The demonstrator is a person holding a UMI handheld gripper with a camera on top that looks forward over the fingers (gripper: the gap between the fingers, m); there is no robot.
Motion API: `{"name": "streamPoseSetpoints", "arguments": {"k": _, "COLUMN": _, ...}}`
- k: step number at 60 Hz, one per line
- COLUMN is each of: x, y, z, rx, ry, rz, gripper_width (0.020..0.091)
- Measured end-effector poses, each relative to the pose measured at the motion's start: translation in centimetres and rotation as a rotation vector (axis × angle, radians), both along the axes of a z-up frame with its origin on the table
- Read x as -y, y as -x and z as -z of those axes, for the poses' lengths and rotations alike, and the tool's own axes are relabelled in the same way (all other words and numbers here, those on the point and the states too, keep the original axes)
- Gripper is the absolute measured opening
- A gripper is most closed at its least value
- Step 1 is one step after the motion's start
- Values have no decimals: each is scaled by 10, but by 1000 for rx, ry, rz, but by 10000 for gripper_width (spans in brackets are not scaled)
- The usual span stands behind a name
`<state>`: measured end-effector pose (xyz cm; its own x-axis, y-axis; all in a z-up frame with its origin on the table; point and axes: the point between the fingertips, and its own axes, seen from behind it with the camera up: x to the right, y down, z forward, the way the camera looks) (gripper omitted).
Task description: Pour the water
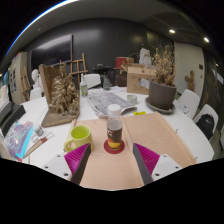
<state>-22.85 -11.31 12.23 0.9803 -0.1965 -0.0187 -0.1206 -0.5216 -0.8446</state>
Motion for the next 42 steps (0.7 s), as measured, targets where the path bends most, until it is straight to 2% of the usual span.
{"name": "streamPoseSetpoints", "arguments": {"k": 8, "x": 65, "y": 19, "z": -30, "rx": 1, "ry": 41, "rz": 29, "gripper_width": 859}}
{"name": "streamPoseSetpoints", "arguments": {"k": 20, "x": 132, "y": 51, "z": -49, "rx": 19, "ry": 80, "rz": 36, "gripper_width": 859}}
{"name": "streamPoseSetpoints", "arguments": {"k": 42, "x": 150, "y": 62, "z": -66, "rx": 153, "ry": 62, "rz": 8, "gripper_width": 856}}
